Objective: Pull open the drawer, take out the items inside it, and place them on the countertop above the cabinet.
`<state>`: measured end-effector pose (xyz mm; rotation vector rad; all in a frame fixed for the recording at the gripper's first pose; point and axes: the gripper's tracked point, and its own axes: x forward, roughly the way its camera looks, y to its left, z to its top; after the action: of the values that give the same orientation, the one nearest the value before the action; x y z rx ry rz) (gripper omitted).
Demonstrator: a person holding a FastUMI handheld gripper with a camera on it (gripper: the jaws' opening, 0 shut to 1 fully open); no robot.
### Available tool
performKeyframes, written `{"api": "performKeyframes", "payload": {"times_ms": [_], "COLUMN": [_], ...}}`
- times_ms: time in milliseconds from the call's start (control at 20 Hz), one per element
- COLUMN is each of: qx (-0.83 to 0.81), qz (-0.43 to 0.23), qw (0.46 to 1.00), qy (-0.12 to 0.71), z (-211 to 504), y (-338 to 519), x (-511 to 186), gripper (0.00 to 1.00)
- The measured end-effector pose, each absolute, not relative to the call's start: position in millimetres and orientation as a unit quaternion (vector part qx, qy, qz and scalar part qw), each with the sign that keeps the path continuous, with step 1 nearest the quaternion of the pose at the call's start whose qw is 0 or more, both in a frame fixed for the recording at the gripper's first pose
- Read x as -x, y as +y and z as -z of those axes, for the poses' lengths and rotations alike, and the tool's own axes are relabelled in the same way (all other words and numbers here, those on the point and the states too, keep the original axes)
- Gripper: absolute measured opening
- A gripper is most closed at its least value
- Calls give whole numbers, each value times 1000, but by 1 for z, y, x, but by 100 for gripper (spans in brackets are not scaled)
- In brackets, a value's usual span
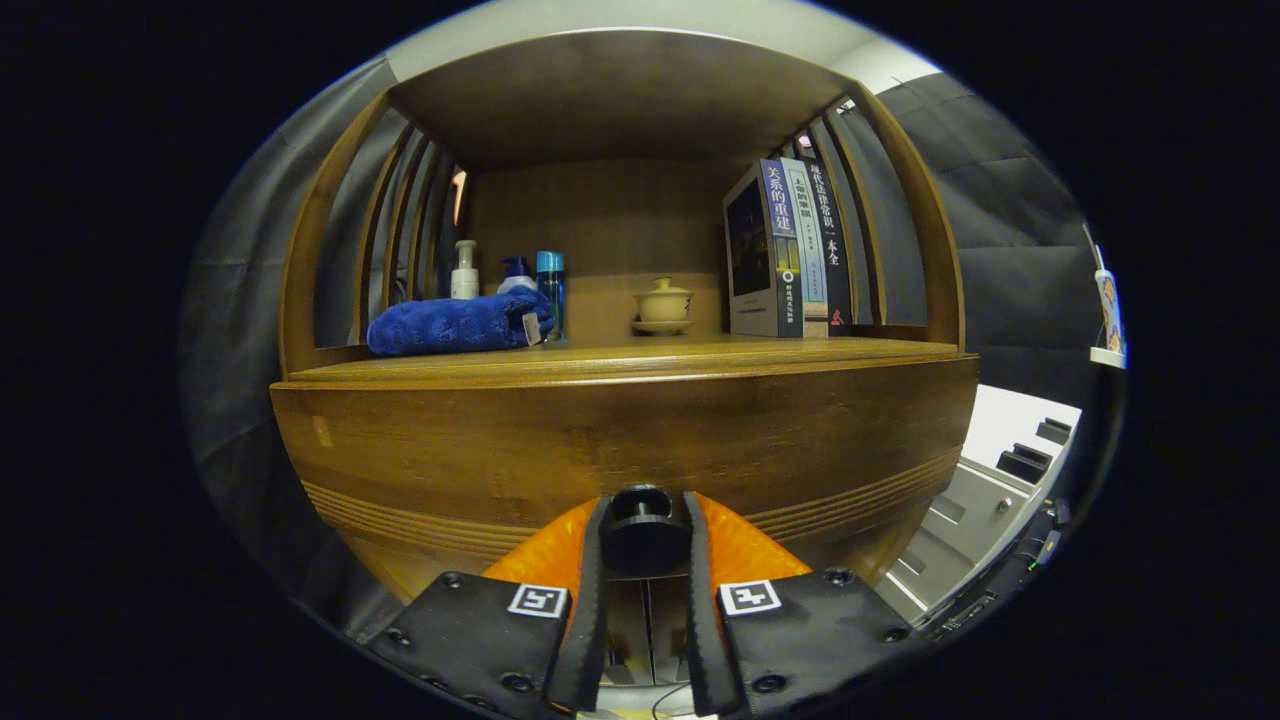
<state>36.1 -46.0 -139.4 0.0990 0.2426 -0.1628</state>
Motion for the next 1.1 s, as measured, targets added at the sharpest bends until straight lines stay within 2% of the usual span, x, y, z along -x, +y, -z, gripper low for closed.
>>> {"api": "performKeyframes", "payload": {"times_ms": [550, 1100], "qx": [-37, -40], "qz": [86, 100], "qw": [983, 977], "qy": [158, 182], "z": [125, 121], "y": [-37, -30], "x": [44, 86], "gripper": [42, 41]}}
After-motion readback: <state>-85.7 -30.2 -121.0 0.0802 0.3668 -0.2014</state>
